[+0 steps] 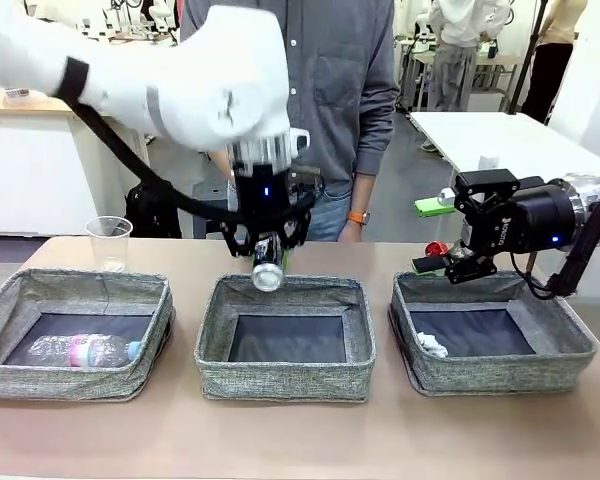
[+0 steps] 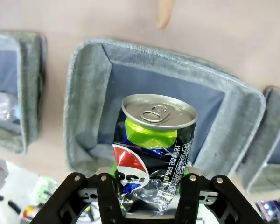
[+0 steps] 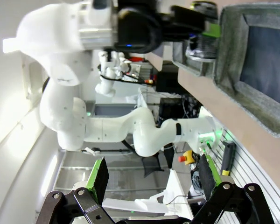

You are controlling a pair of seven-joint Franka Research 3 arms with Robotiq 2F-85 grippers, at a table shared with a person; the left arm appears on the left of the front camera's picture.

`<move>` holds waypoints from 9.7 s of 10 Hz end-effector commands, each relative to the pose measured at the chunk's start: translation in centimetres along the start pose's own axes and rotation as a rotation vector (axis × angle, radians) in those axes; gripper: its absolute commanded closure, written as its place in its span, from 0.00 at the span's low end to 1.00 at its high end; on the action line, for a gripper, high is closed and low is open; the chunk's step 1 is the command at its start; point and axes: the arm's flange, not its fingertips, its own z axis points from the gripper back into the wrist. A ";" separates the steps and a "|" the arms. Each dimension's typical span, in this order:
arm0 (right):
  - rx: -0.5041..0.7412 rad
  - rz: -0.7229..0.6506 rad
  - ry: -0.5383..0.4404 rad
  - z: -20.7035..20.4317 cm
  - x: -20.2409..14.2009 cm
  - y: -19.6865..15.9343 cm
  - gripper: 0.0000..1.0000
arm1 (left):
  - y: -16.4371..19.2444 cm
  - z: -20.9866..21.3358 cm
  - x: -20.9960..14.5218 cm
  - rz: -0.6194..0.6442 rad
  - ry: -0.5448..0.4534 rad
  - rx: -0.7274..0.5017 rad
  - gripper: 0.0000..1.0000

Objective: Sort the waste into the appropriate baskets.
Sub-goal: Place the picked waste into the Fabric basket indicated by the person, then pick up the waste item pointed out by the person.

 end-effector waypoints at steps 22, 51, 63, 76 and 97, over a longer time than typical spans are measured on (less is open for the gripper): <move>0.024 -0.012 -0.011 -0.1 0.1 0.4 0.00 | 8.0 19.5 2.2 -0.338 0.254 -0.752 0.00; 0.024 -0.012 -0.011 -0.1 0.1 0.4 0.00 | 30.1 8.5 1.6 -0.254 0.383 -1.268 0.03; -1.967 -0.128 -0.815 -0.2 0.5 0.3 0.00 | 30.1 8.5 1.6 -0.254 0.383 -1.268 0.03; -1.307 0.152 -0.364 5.2 15.2 -0.1 0.00 | 30.1 8.5 1.6 -0.254 0.383 -1.268 0.03; -1.345 0.078 -0.294 4.8 27.7 -18.2 0.42 | 30.1 8.5 1.6 -0.254 0.383 -1.268 0.03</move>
